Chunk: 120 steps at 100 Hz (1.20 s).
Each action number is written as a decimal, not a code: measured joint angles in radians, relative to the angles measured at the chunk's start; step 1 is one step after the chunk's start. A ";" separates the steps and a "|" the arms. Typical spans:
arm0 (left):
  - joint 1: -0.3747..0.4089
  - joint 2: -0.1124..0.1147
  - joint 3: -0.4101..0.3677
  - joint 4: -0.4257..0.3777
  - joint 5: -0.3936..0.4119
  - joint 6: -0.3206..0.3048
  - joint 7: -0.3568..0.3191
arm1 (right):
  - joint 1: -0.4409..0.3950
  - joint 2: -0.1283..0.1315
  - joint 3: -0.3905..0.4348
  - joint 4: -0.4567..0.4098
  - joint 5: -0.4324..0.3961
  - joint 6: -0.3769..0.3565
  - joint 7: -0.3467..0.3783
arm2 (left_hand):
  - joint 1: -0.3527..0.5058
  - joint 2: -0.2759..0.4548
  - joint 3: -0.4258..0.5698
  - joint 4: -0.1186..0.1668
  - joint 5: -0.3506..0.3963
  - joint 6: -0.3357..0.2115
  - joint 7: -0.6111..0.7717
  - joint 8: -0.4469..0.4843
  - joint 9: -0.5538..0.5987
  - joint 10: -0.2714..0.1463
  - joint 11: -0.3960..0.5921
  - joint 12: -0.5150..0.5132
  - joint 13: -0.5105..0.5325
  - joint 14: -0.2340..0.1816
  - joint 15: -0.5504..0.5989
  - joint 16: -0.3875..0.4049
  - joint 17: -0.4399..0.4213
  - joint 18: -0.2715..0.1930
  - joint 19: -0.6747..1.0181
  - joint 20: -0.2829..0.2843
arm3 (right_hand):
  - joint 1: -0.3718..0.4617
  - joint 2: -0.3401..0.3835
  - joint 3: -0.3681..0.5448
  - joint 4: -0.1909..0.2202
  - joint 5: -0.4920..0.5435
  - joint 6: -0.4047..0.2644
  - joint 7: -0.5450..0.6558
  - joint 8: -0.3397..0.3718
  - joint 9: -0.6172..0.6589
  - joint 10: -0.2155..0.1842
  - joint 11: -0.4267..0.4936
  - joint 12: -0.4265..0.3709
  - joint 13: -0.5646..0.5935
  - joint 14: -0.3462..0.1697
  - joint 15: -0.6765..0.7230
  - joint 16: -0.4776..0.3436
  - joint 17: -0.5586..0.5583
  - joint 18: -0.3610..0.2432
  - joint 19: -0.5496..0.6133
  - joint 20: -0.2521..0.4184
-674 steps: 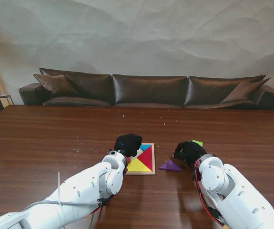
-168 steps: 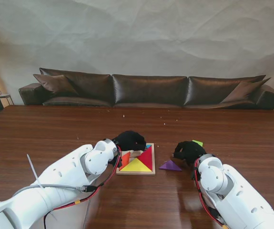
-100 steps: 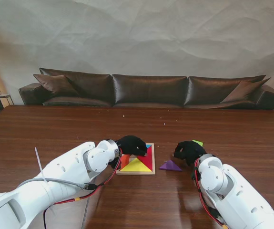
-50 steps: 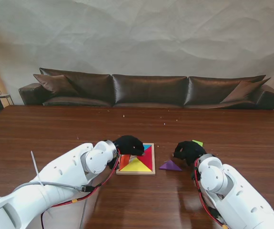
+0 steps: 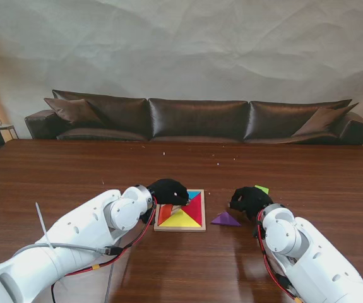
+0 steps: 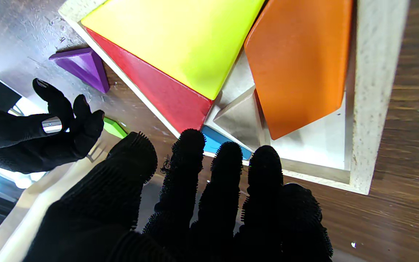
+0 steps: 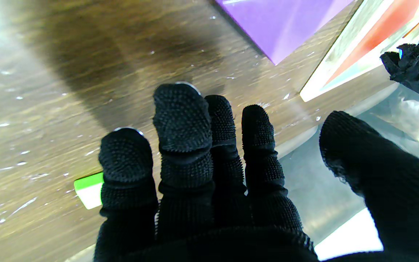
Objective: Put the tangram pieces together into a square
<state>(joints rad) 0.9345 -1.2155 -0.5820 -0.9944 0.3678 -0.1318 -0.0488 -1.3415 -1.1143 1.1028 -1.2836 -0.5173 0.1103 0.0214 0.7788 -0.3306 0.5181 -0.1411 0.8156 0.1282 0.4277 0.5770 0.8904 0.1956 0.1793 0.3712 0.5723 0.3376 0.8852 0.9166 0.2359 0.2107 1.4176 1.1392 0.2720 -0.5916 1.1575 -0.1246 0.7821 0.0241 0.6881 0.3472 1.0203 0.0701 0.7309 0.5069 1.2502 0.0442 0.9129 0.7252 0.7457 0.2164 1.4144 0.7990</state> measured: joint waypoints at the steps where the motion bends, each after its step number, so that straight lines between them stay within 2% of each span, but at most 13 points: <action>1: 0.000 0.000 0.000 0.001 0.000 -0.001 0.001 | 0.000 0.000 0.000 0.000 0.000 0.000 0.000 | 0.000 0.000 0.000 0.000 0.000 0.000 0.000 0.001 0.000 -0.001 0.000 0.000 0.000 0.000 0.000 0.000 0.000 0.000 0.000 0.000 | 0.000 0.000 0.000 0.000 0.000 0.000 0.000 0.000 0.000 0.000 0.000 0.000 0.000 0.000 0.000 0.000 0.000 0.000 0.000 0.000; 17: -0.001 -0.006 0.002 0.021 -0.003 -0.019 0.024 | 0.002 0.000 -0.002 0.002 0.003 0.001 0.003 | 0.000 0.000 0.000 0.000 0.002 0.000 0.012 0.010 0.000 -0.010 -0.001 0.000 0.000 -0.001 0.000 0.000 0.000 0.000 0.000 0.000 | 0.000 0.000 0.000 0.000 0.000 0.000 0.000 0.000 0.000 0.000 0.000 0.000 0.000 0.000 0.000 0.000 0.000 0.000 0.000 0.000; 26: -0.004 -0.007 0.011 0.027 -0.008 -0.015 0.019 | 0.002 0.000 -0.003 0.003 0.004 0.001 0.003 | 0.000 0.000 0.000 0.000 0.002 0.000 0.013 0.010 -0.001 -0.010 -0.012 -0.011 0.000 -0.001 0.000 0.000 0.000 0.000 0.000 0.000 | 0.000 0.000 0.000 0.000 0.000 0.000 0.000 0.000 0.000 0.000 0.000 0.000 0.000 0.000 0.000 0.000 0.000 0.000 0.000 0.000; 32: -0.008 -0.009 0.019 0.035 -0.011 -0.013 0.016 | 0.002 0.000 -0.003 0.003 0.004 0.000 0.003 | 0.000 0.000 0.000 0.000 0.002 0.000 0.015 0.010 -0.016 -0.029 -0.014 -0.011 0.000 -0.001 0.000 0.000 0.000 0.000 0.000 0.000 | 0.000 0.000 0.000 0.000 0.000 0.000 0.000 0.000 0.000 0.000 0.000 0.000 0.000 0.000 0.000 0.000 0.000 0.000 0.000 0.000; 58: -0.011 -0.013 0.015 0.041 -0.021 0.002 0.003 | 0.003 0.000 -0.003 0.005 0.004 0.000 0.003 | 0.000 0.000 0.000 0.000 0.012 0.000 0.021 0.010 0.002 -0.030 -0.005 -0.007 0.001 -0.001 0.000 0.000 0.000 0.000 0.000 0.000 | 0.000 0.000 0.000 0.000 0.000 0.000 0.000 0.000 0.000 0.000 0.000 0.000 0.000 0.000 0.000 0.000 0.000 0.000 0.000 0.000; 68: -0.001 -0.007 0.002 0.026 -0.012 0.008 -0.006 | 0.003 0.000 -0.003 0.005 0.005 0.000 0.003 | 0.000 0.000 0.000 0.000 0.012 0.000 0.023 0.010 0.012 -0.018 0.005 0.008 0.001 -0.001 0.000 -0.004 0.001 0.000 0.000 0.000 | 0.000 0.000 0.000 0.000 0.000 0.000 0.000 0.000 0.000 0.000 0.000 0.000 0.000 0.000 0.000 0.000 0.000 0.000 0.000 0.000; 83: 0.017 0.010 -0.012 -0.007 -0.001 0.012 -0.021 | 0.004 0.000 -0.003 0.006 0.005 0.000 0.004 | 0.000 0.000 0.000 0.000 0.012 0.000 0.025 0.010 0.013 -0.017 0.006 0.003 0.002 -0.001 0.000 0.004 0.004 0.000 0.000 0.000 | 0.000 0.000 0.000 0.000 0.000 0.000 0.000 0.000 0.000 0.000 0.000 0.000 0.000 0.000 0.000 0.000 0.000 0.000 0.000 0.000; 120: 0.049 0.034 -0.047 -0.058 0.009 0.018 -0.053 | 0.004 0.000 -0.003 0.006 0.004 0.001 0.005 | 0.001 0.000 0.000 0.000 0.013 0.000 0.028 0.008 0.026 -0.011 0.014 0.011 0.017 -0.001 0.000 -0.013 0.023 0.000 0.000 0.000 | 0.000 0.000 0.000 0.000 0.000 0.000 0.000 0.000 0.000 0.000 0.000 0.000 0.000 0.000 0.000 0.000 0.000 0.000 0.000 0.000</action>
<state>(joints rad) 0.9838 -1.1818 -0.6291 -1.0522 0.3771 -0.1134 -0.1018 -1.3375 -1.1144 1.0996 -1.2780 -0.5133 0.1116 0.0260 0.7794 -0.3305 0.5181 -0.1411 0.8289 0.1284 0.4553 0.5846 0.9168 0.1848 0.1936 0.3826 0.5896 0.3366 0.8853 0.9035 0.2590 0.2103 1.4174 1.1392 0.2720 -0.5915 1.1575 -0.1246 0.7821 0.0244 0.6881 0.3472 1.0203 0.0701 0.7309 0.5069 1.2502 0.0442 0.9129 0.7252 0.7457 0.2164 1.4144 0.7990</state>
